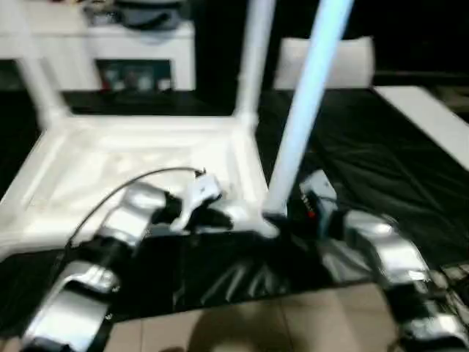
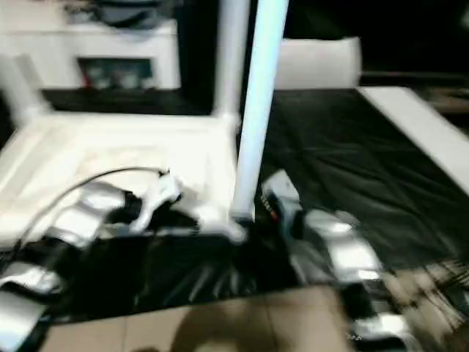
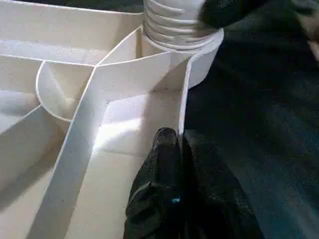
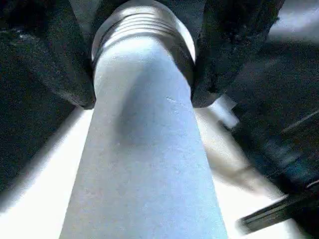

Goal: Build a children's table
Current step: Rotate leg to tighten

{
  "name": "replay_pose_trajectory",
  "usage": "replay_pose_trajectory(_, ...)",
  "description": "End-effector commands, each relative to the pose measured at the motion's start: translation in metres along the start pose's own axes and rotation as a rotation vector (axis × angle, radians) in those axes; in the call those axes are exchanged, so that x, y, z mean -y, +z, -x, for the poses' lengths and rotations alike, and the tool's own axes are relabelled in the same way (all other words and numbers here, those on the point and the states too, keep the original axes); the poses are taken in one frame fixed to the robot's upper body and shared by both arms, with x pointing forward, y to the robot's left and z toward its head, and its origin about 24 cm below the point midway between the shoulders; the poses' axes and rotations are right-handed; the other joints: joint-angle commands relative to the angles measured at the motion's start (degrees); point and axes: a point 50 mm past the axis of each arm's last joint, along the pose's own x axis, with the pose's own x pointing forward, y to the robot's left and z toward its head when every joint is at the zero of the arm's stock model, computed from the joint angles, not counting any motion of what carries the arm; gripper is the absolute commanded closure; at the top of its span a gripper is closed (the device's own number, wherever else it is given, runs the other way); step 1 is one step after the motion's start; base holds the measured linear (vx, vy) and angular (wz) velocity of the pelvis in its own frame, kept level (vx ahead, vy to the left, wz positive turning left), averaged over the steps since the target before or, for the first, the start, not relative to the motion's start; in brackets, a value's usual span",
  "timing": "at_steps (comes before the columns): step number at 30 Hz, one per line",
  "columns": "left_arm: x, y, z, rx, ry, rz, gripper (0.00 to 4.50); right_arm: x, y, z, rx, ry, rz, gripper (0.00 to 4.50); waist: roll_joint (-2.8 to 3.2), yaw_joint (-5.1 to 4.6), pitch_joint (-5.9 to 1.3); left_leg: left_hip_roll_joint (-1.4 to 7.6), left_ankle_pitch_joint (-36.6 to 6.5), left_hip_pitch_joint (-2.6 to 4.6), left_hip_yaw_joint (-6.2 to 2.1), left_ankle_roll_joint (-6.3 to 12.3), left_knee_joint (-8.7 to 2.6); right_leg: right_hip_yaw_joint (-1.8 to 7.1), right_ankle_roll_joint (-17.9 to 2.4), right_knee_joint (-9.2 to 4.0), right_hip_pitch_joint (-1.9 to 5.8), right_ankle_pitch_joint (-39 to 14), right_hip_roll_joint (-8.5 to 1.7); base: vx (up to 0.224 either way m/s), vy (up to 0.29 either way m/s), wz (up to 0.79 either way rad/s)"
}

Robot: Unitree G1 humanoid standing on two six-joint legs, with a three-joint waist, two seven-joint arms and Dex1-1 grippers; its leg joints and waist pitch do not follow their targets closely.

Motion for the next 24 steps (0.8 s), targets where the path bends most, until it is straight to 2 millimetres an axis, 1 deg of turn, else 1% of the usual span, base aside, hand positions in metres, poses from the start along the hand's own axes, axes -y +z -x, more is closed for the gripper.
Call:
replay_pose_trajectory(1,-0.003,0.047,-0.022,0.171,0.1,0.01,4.5,-0.035,-0.005,-0.038,-0.029,0.09,-0.078,1.78,1.59,-2.02,-1.78,5.84,-38.0,2.08,-4.76,-4.22,-5.75,-0.77,-0.2,-6.75,1.31,-36.1,-4.79,-0.062,0.057,-0.05)
replay_pose_trajectory(2,-0.004,0.05,-0.024,0.18,0.121,0.025,4.5,-0.035,-0.004,-0.043,-0.032,0.06,-0.086,1.78,2.31,-2.1,-1.76,7.29,-42.6,0.49,-5.0,-5.37,-8.35,-0.45,-1.7,-3.02,3.12,-28.3,-3.9,-0.101,0.054,-0.03)
replay_pose_trajectory(3,-0.004,0.051,-0.025,0.182,0.125,0.027,4.5,-0.035,-0.004,-0.044,-0.032,0.053,-0.088,1.78,2.89,-1.56,-1.94,7.82,-47.4,-2.33,-3.79,-6.42,-12.6,0.04,-3.7,4.79,4.75,-9.6,-2.14,-0.101,0.054,-0.03)
replay_pose_trajectory(4,-0.005,0.061,-0.034,0.199,0.189,0.065,4.5,-0.036,0.0,-0.06,-0.039,-0.064,-0.124,1.78,2.29,-1.48,-1.99,6.9,-47.5,-1.73,-2.74,-6.41,-13.18,0.76,-3.3,5.27,3.73,-7.0,-1.61,0.0,0.0,0.0)
replay_pose_trajectory(5,-0.007,0.067,-0.038,0.207,0.236,0.091,4.5,-0.038,0.001,-0.068,-0.047,-0.107,-0.134,1.78,-0.52,-1.41,-2.66,4.05,-39.9,1.91,-1.97,-8.33,-8.94,3.95,-4.7,1.07,-0.18,-21.1,-4.2,0.0,0.0,0.0)
replay_pose_trajectory(6,-0.008,0.069,-0.039,0.208,0.251,0.097,4.5,-0.039,0.002,-0.07,-0.048,-0.116,-0.138,1.78,-2.07,-1.55,-1.85,0.74,-24.1,5.12,-2.74,-5.79,3.07,3.14,-1.4,-9.11,-4.38,-55.5,-10.08,0.024,-0.052,-0.04)
replay_pose_trajectory(7,-0.008,0.071,-0.04,0.208,0.263,0.099,4.5,-0.039,0.002,-0.072,-0.047,-0.13,-0.147,1.78,-2.16,-0.69,-2.49,1.15,-8.3,-0.36,-3.75,-1.23,3.2,5.52,-0.3,-7.7,0.59,-57.1,-12.66,0.054,-0.022,-0.4)
replay_pose_trajectory(8,-0.01,0.075,-0.042,0.214,0.301,0.105,4.5,-0.041,0.004,-0.077,-0.046,-0.151,-0.164,1.78,-1.29,0.13,-3.11,2.13,-4.2,-3.76,-4.42,-0.98,0.14,5.36,-0.8,-5.07,3.94,-47.8,-11.63,0.062,-0.021,-0.38)
replay_pose_trajectory(9,-0.011,0.079,-0.042,0.219,0.318,0.109,4.5,-0.043,0.006,-0.079,-0.045,-0.164,-0.18,1.78,0.18,0.23,-3.23,4.19,-4.3,-2.38,-4.69,-1.9,-3.85,3.72,-3.7,-3.21,1.52,-28.9,-6.55,0.082,0.016,-0.23)
replay_pose_trajectory(10,-0.011,0.08,-0.042,0.223,0.327,0.11,4.5,-0.043,0.006,-0.08,-0.045,-0.177,-0.195,1.78,0.44,-0.93,-3.79,5.46,-7.2,-0.59,-5.12,-2.72,-4.17,3.99,-7.7,-1.05,0.43,-12.8,-5.2,0.0,0.0,0.0)
replay_pose_trajectory(11,-0.012,0.082,-0.042,0.226,0.333,0.11,4.5,-0.043,0.007,-0.081,-0.043,-0.187,-0.208,1.78,0.47,-1.12,-3.85,5.44,-7.2,-0.73,-5.03,-2.82,-4.33,4.21,-10.1,-0.32,0.71,-6.8,-5.43,0.0,0.0,0.0)
replay_pose_trajectory(12,-0.012,0.082,-0.042,0.226,0.339,0.104,4.5,-0.044,0.007,-0.082,-0.035,-0.189,-0.224,1.78,0.28,-1.27,-3.94,4.9,-7.2,-1.54,-4.67,-1.41,-4.57,4.4,-12.2,-0.23,1.51,-3.2,-5.55,0.0,0.0,0.0)
replay_pose_trajectory(13,-0.012,0.083,-0.042,0.226,0.341,0.102,4.5,-0.044,0.007,-0.082,-0.032,-0.189,-0.229,1.78,-0.2,-1.26,-3.81,4.38,-8.7,-1.53,-3.9,-0.25,-4.28,4.79,-13.5,-0.77,1.46,-4.2,-5.97,0.0,0.0,0.0)
replay_pose_trajectory(14,-0.013,0.082,-0.041,0.221,0.341,0.097,4.5,-0.043,0.007,-0.082,-0.028,-0.193,-0.226,1.78,-0.2,-1.04,-3.78,4.19,-9.0,-1.64,-3.71,0.32,-4.24,4.86,-13.6,-1.03,1.64,-5.4,-6.15,0.0,0.0,0.0)
replay_pose_trajectory(15,-0.013,0.081,-0.041,0.216,0.344,0.095,4.5,-0.043,0.007,-0.082,-0.024,-0.202,-0.226,1.78,-0.09,-0.71,-3.51,4.07,-10.2,-1.55,-3.39,0.89,-4.19,5.03,-13.2,-1.7,1.44,-9.2,-6.41,0.0,0.0,0.0)
replay_pose_trajectory(16,-0.014,0.08,-0.04,0.212,0.349,0.095,4.5,-0.042,0.007,-0.082,-0.016,-0.211,-0.223,1.43,-0.23,-0.71,-3.44,4.03,-10.7,-1.7,-3.34,0.99,-4.22,5.04,-12.7,-1.95,1.5,-11.4,-6.43,0.0,0.0,0.0)
replay_pose_trajectory(17,-0.014,0.079,-0.039,0.208,0.349,0.091,4.5,-0.04,0.007,-0.081,-0.007,-0.218,-0.224,1.43,-0.13,-0.5,-3.25,4.13,-12.2,-1.65,-3.29,0.56,-4.32,4.98,-11.4,-2.52,1.27,-16.1,-6.49,0.0,0.0,0.0)
replay_pose_trajectory(18,-0.015,0.076,-0.036,0.205,0.344,0.075,4.5,-0.036,0.006,-0.078,0.006,-0.23,-0.226,1.22,-0.13,-0.41,-3.22,4.26,-13.2,-1.41,-3.3,0.0,-4.36,5.02,-10.5,-2.82,1.01,-18.8,-6.44,0.0,0.0,0.0)
replay_pose_trajectory(20,-0.015,0.073,-0.034,0.201,0.337,0.068,4.5,-0.033,0.004,-0.074,0.015,-0.243,-0.226,0.98,-0.17,-0.43,-3.12,4.42,-14.0,-1.4,-3.38,-0.52,-4.61,5.04,-9.8,-2.87,0.78,-19.4,-6.24,0.0,0.0,0.0)
replay_pose_trajectory(21,-0.015,0.071,-0.033,0.195,0.334,0.059,4.5,-0.031,0.003,-0.071,0.017,-0.25,-0.219,0.98,-0.08,-0.53,-3.11,4.51,-14.5,-1.47,-3.51,-0.75,-4.77,5.01,-9.6,-2.74,0.78,-19.2,-6.12,0.0,0.0,0.0)
replay_pose_trajectory(22,-0.014,0.068,-0.031,0.188,0.321,0.029,4.5,-0.027,0.003,-0.067,0.026,-0.256,-0.208,0.79,-0.4,-0.7,-3.04,4.49,-15.2,-1.67,-3.6,-0.74,-4.89,4.97,-9.0,-2.88,0.84,-19.8,-6.09,0.0,0.0,0.0)
replay_pose_trajectory(23,-0.014,0.065,-0.03,0.178,0.31,0.016,4.5,-0.024,0.002,-0.062,0.035,-0.259,-0.198,0.72,-0.35,-0.79,-3.07,4.47,-15.5,-1.81,-3.69,-0.73,-4.93,4.97,-8.8,-2.81,0.96,-20.0,-6.09,0.0,0.0,0.0)
replay_pose_trajectory(24,-0.013,0.059,-0.025,0.168,0.279,-0.022,4.5,-0.017,0.003,-0.05,0.062,-0.261,-0.156,0.68,-0.13,-1.09,-3.22,4.49,-15.3,-1.92,-3.73,-0.67,-4.86,4.99,-9.1,-2.77,0.98,-19.1,-6.2,0.0,0.0,0.0)
